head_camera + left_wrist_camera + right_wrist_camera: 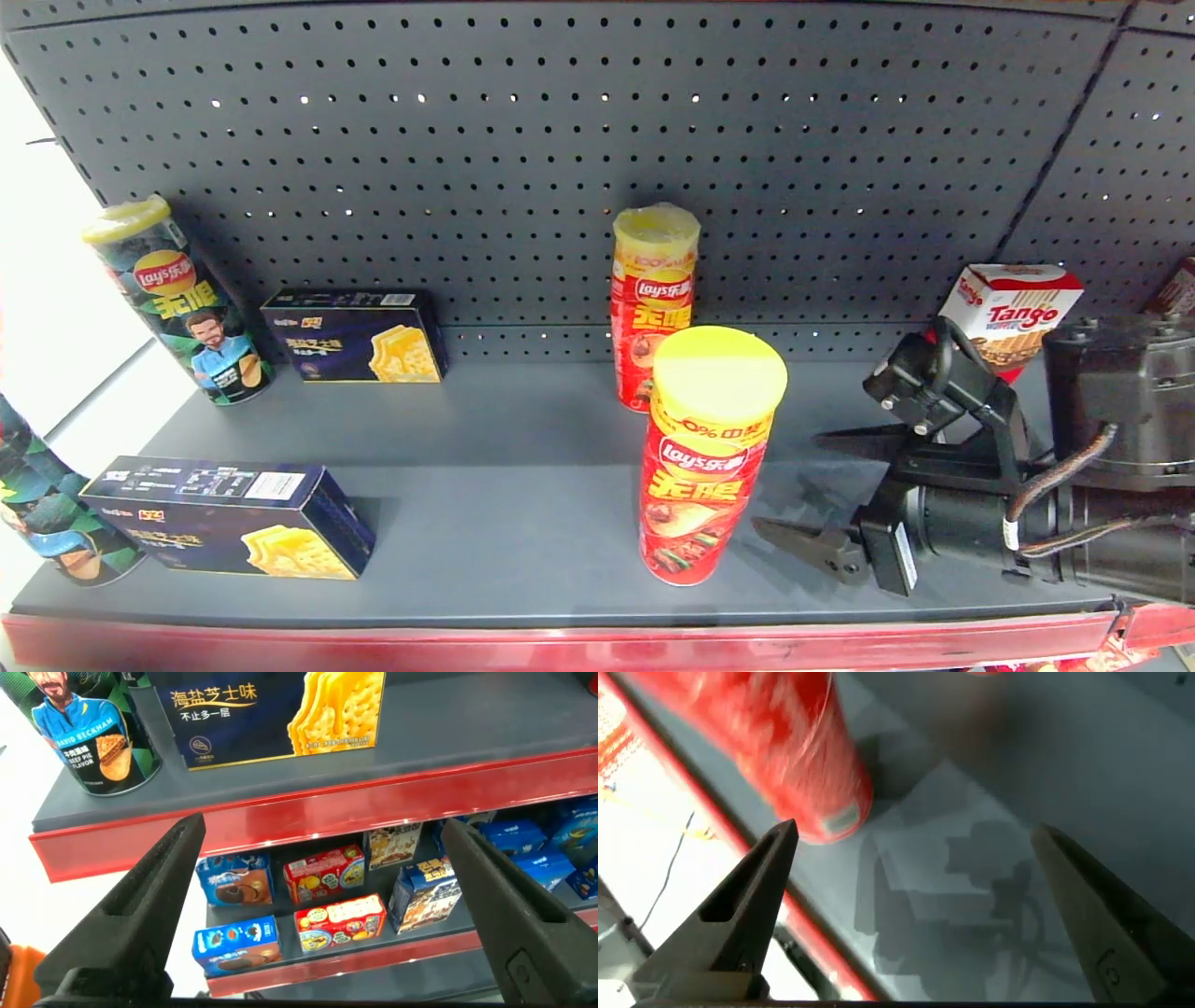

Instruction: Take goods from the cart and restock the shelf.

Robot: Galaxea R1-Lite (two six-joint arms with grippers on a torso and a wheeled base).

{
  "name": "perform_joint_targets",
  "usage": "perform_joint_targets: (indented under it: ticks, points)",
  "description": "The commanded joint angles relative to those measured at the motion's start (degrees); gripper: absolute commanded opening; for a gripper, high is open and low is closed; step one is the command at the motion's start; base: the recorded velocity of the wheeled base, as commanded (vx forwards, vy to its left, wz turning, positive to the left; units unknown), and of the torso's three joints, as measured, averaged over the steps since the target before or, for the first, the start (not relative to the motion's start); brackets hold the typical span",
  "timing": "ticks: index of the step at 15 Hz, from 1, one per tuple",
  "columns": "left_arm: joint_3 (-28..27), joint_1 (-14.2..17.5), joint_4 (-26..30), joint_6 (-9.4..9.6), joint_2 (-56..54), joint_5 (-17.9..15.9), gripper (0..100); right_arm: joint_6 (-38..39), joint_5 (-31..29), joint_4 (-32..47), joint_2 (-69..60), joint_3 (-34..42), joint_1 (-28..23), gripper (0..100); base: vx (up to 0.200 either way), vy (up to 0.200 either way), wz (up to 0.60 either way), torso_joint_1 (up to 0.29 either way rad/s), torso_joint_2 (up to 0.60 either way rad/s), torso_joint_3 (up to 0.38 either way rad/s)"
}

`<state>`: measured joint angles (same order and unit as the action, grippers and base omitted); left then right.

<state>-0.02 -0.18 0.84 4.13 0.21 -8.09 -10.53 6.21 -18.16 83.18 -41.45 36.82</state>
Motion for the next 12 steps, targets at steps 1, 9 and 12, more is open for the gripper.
perform_joint_targets:
  ticks: [1, 9, 12]
  points:
    - [-0.1, 0.0, 0.0, 0.00, 0.1, 0.0, 100, 0.0, 0.0, -0.3, 1.6, -0.6, 0.0, 100, 0.000, 0.000, 0.00, 0.000, 0.00, 0.000]
    - [-0.1, 0.0, 0.1, -0.35, 0.1, 0.1, 100, -0.1, 0.0, -0.8, 4.7, -2.8, -0.2, 100, 0.000, 0.000, 0.00, 0.000, 0.00, 0.000]
    - [-0.1, 0.1, 0.1, -0.35, 0.1, 0.1, 100, 0.0, 0.1, -0.8, 4.9, -3.7, -0.2, 100, 0.000, 0.000, 0.00, 0.000, 0.00, 0.000]
